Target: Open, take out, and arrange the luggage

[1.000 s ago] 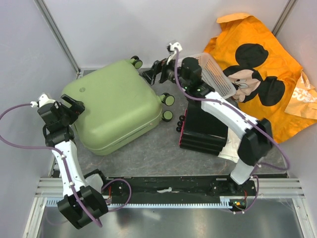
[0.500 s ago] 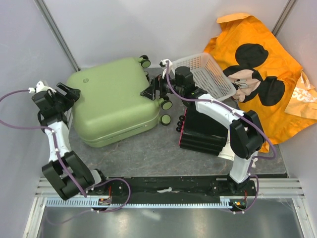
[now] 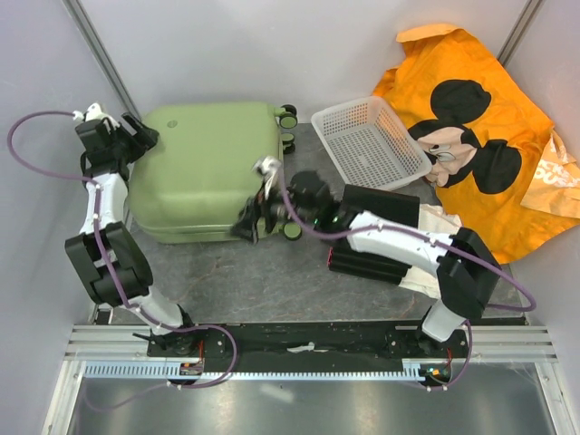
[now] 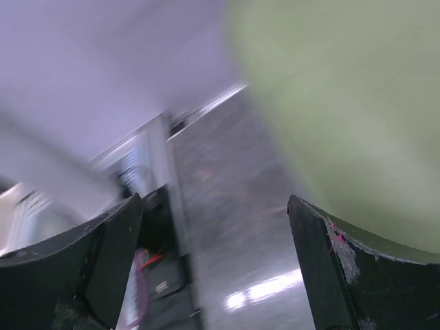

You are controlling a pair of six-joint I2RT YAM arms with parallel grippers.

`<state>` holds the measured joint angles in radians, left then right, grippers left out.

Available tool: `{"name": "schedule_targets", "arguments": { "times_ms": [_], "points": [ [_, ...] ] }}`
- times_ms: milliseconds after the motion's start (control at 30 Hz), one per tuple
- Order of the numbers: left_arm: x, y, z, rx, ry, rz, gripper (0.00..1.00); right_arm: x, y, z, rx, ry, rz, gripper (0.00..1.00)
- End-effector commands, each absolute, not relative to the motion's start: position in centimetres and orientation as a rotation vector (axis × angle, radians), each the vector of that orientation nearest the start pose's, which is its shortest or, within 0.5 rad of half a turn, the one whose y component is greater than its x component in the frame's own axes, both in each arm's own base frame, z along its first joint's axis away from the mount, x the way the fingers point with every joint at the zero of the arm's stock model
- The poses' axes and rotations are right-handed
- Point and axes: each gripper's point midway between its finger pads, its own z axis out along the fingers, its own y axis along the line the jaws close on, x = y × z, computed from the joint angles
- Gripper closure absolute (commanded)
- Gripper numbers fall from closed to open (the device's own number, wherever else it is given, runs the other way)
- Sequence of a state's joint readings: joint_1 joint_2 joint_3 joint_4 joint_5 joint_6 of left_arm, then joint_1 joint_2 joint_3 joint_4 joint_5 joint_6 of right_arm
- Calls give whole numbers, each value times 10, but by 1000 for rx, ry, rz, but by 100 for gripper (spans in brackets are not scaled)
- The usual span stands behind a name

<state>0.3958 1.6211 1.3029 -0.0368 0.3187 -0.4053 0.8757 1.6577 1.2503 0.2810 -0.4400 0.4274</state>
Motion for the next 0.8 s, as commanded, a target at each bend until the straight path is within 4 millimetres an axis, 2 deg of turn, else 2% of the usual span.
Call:
{"name": "schedule_targets", "arguments": {
  "times_ms": [0, 67, 100, 133, 167, 233, 267, 300, 333, 367, 400, 433, 467, 500, 533, 567, 600, 633, 667, 700, 767],
  "points": [
    [511, 30, 268, -231, 1888, -542, 13, 179, 467, 249, -860, 1798, 1514, 6],
    [517, 22, 276, -176, 1885, -512, 13, 172, 471, 247, -866, 1803, 1524, 6],
    [523, 9, 288, -133, 1871, -509, 13, 168, 473, 247, -877, 1803, 1530, 7],
    [526, 8, 293, -108, 1865, -466, 13, 167, 475, 247, -883, 1798, 1531, 7],
    [526, 1, 297, -96, 1873, -453, 13, 166, 475, 253, -882, 1784, 1534, 7],
    [526, 6, 321, -111, 1831, -393, 13, 166, 473, 258, -898, 1777, 1515, 7],
    [524, 8, 328, -128, 1819, -375, 13, 168, 471, 276, -900, 1733, 1498, 6],
    [520, 12, 332, -149, 1815, -356, 13, 170, 467, 275, -932, 1734, 1444, 5],
    [511, 19, 351, -176, 1776, -308, 12, 173, 463, 280, -942, 1721, 1404, 4],
    [506, 22, 357, -187, 1762, -282, 12, 178, 457, 300, -931, 1678, 1362, 3],
    [497, 26, 356, -210, 1770, -254, 12, 191, 448, 297, -920, 1696, 1266, 2],
    [484, 36, 371, -250, 1737, -195, 12, 198, 443, 303, -907, 1689, 1235, 2],
    [474, 39, 374, -271, 1734, -173, 12, 205, 434, 312, -883, 1676, 1215, 2],
    [463, 41, 360, -309, 1777, -157, 12, 227, 421, 312, -836, 1689, 1185, 2],
    [454, 47, 356, -347, 1786, -124, 12, 239, 414, 313, -811, 1693, 1169, 2],
    [435, 46, 368, -352, 1759, -119, 12, 250, 407, 312, -790, 1703, 1152, 2],
    [424, 46, 343, -374, 1810, -112, 12, 272, 392, 309, -751, 1719, 1114, 2],
    [412, 47, 336, -393, 1823, -99, 12, 282, 386, 306, -764, 1708, 1083, 2],
    [393, 48, 342, -403, 1794, -81, 12, 292, 381, 300, -763, 1718, 1056, 2],
    [380, 48, 315, -419, 1843, -66, 12, 306, 371, 295, -746, 1729, 1021, 2],
    [361, 47, 299, -434, 1869, -58, 8, 317, 369, 283, -804, 1726, 1020, 2]
  ]
}}
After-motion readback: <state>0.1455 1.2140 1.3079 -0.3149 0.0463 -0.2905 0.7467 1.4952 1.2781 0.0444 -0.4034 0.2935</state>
